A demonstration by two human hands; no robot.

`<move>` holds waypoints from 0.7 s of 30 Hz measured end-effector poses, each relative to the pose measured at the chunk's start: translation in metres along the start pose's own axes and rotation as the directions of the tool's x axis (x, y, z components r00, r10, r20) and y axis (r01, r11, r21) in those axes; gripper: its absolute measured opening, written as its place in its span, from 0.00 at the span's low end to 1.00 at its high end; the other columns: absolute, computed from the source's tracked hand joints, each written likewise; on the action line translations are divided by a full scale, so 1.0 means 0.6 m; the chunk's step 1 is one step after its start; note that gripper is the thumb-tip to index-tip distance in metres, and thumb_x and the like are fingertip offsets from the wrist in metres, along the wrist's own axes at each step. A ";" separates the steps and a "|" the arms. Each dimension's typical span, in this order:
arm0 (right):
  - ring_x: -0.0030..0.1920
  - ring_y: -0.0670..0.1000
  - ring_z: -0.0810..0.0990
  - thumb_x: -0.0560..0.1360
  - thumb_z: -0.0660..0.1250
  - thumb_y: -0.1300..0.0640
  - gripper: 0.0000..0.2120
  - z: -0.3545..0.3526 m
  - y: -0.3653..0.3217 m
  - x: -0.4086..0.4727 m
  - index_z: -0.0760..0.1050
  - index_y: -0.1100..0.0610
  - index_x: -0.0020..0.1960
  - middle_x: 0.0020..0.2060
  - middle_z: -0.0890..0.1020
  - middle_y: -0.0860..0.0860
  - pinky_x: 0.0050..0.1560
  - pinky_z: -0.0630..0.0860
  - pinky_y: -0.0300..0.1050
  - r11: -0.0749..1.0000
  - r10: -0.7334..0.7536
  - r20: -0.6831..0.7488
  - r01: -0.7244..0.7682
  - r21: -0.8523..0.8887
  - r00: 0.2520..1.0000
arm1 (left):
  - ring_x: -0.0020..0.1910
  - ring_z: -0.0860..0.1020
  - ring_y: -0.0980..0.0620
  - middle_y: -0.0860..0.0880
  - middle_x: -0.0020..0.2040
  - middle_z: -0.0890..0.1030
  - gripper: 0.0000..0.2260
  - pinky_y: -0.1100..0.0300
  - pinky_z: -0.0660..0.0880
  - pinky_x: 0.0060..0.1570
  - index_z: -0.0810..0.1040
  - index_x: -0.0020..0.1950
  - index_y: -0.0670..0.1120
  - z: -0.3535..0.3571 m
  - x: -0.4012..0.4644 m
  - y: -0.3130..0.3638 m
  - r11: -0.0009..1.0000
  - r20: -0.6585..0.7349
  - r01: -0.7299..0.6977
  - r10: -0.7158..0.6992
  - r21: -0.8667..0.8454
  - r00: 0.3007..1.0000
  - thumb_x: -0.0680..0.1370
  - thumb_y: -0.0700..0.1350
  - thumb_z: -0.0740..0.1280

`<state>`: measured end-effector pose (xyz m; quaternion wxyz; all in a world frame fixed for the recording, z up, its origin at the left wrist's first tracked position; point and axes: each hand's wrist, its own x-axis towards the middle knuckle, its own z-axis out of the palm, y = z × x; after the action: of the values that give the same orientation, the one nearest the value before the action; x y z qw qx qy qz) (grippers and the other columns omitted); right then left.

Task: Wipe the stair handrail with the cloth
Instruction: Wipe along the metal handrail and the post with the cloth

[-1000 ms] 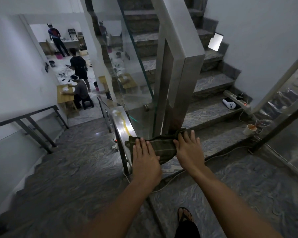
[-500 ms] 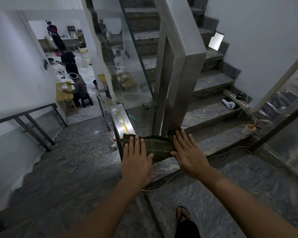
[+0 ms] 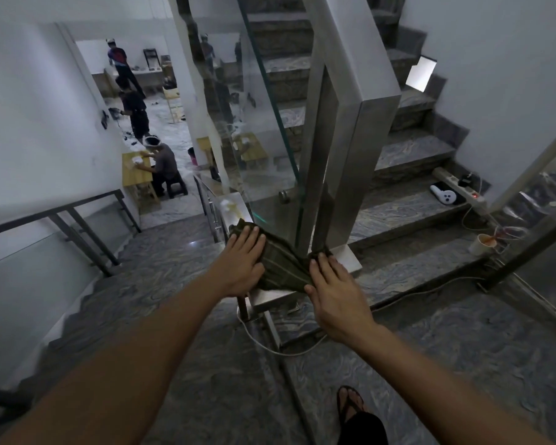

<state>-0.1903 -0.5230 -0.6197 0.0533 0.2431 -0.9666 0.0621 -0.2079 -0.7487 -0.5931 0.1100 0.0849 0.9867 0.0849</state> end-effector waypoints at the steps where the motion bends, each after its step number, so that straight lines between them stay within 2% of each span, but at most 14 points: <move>1: 0.62 0.64 0.76 0.77 0.56 0.48 0.24 -0.006 0.000 0.002 0.75 0.63 0.64 0.63 0.78 0.63 0.62 0.74 0.57 1.000 0.005 -0.013 -0.005 0.013 1.000 | 0.77 0.37 0.47 0.43 0.79 0.41 0.28 0.55 0.32 0.70 0.42 0.78 0.44 -0.009 0.007 -0.009 1.000 0.038 -0.020 0.019 0.008 0.999 0.81 0.51 0.47; 3: 0.58 0.61 0.76 0.75 0.61 0.47 0.21 -0.021 0.005 0.008 0.76 0.58 0.61 0.60 0.79 0.59 0.56 0.76 0.57 0.999 -0.012 -0.087 0.016 0.036 0.996 | 0.77 0.37 0.47 0.42 0.79 0.41 0.28 0.52 0.34 0.73 0.43 0.78 0.44 -0.026 0.014 -0.020 0.998 0.082 -0.053 0.049 0.040 0.995 0.82 0.47 0.52; 4: 0.58 0.60 0.76 0.74 0.64 0.48 0.20 -0.026 0.011 0.010 0.76 0.57 0.61 0.60 0.79 0.57 0.56 0.76 0.57 0.996 -0.070 -0.119 0.075 0.044 0.990 | 0.77 0.38 0.46 0.42 0.79 0.41 0.29 0.51 0.35 0.73 0.44 0.78 0.44 -0.032 0.014 -0.019 0.997 0.075 -0.057 0.052 0.060 0.996 0.81 0.46 0.54; 7: 0.69 0.59 0.71 0.74 0.68 0.55 0.22 -0.028 0.035 0.028 0.74 0.56 0.66 0.68 0.75 0.56 0.69 0.69 0.59 0.935 -0.341 -0.082 0.347 0.075 0.936 | 0.77 0.41 0.42 0.39 0.78 0.43 0.32 0.51 0.38 0.74 0.46 0.78 0.40 -0.032 0.008 0.012 0.999 -0.015 0.040 -0.040 0.020 0.999 0.79 0.45 0.58; 10: 0.77 0.56 0.57 0.79 0.60 0.52 0.25 -0.024 0.056 0.048 0.63 0.54 0.75 0.76 0.62 0.52 0.75 0.54 0.53 0.888 -0.458 0.083 0.450 0.094 0.885 | 0.77 0.41 0.41 0.37 0.78 0.42 0.28 0.50 0.39 0.74 0.45 0.77 0.37 -0.005 0.009 0.036 0.984 -0.028 0.158 -0.161 -0.088 0.987 0.82 0.49 0.52; 12: 0.78 0.51 0.46 0.80 0.50 0.48 0.27 -0.022 0.057 0.049 0.51 0.51 0.78 0.78 0.49 0.49 0.76 0.43 0.47 0.896 -0.445 0.198 0.436 0.088 0.873 | 0.77 0.38 0.41 0.37 0.78 0.40 0.28 0.51 0.37 0.73 0.43 0.77 0.37 0.014 0.012 0.030 0.983 -0.046 0.166 -0.170 -0.082 0.984 0.83 0.50 0.49; 14: 0.77 0.49 0.41 0.80 0.45 0.46 0.28 -0.021 0.046 0.041 0.45 0.50 0.78 0.78 0.43 0.48 0.77 0.40 0.48 0.914 -0.406 0.259 0.394 0.098 0.877 | 0.77 0.38 0.43 0.38 0.78 0.40 0.28 0.52 0.36 0.73 0.42 0.77 0.38 0.020 0.016 0.016 0.988 -0.073 0.135 -0.141 -0.077 0.987 0.83 0.50 0.48; 16: 0.78 0.52 0.45 0.81 0.45 0.44 0.28 -0.026 0.023 0.030 0.49 0.51 0.78 0.78 0.48 0.49 0.77 0.46 0.51 0.921 -0.389 0.235 0.368 0.127 0.891 | 0.77 0.38 0.44 0.39 0.78 0.41 0.27 0.53 0.36 0.73 0.43 0.77 0.39 0.016 0.016 0.003 0.993 -0.089 0.085 -0.093 -0.086 0.992 0.83 0.49 0.48; 19: 0.72 0.54 0.62 0.80 0.49 0.45 0.26 -0.039 -0.010 0.032 0.63 0.53 0.75 0.76 0.64 0.51 0.72 0.60 0.53 0.901 -0.433 0.152 0.421 0.107 0.888 | 0.77 0.39 0.47 0.42 0.79 0.42 0.27 0.59 0.33 0.69 0.44 0.77 0.41 0.004 0.017 -0.017 0.994 -0.079 0.012 -0.021 -0.111 0.997 0.82 0.47 0.50; 21: 0.73 0.55 0.62 0.78 0.52 0.47 0.24 -0.045 -0.023 0.046 0.70 0.52 0.71 0.73 0.69 0.50 0.71 0.58 0.55 0.881 -0.474 0.119 0.471 0.051 0.873 | 0.77 0.39 0.48 0.43 0.79 0.42 0.26 0.60 0.32 0.68 0.45 0.78 0.42 -0.001 0.019 -0.032 0.993 -0.061 -0.028 0.021 -0.111 0.998 0.82 0.45 0.51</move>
<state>-0.2060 -0.5437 -0.5879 0.0023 0.4757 -0.8786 0.0412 -0.2217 -0.7654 -0.5984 0.0842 0.0881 0.9821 0.1437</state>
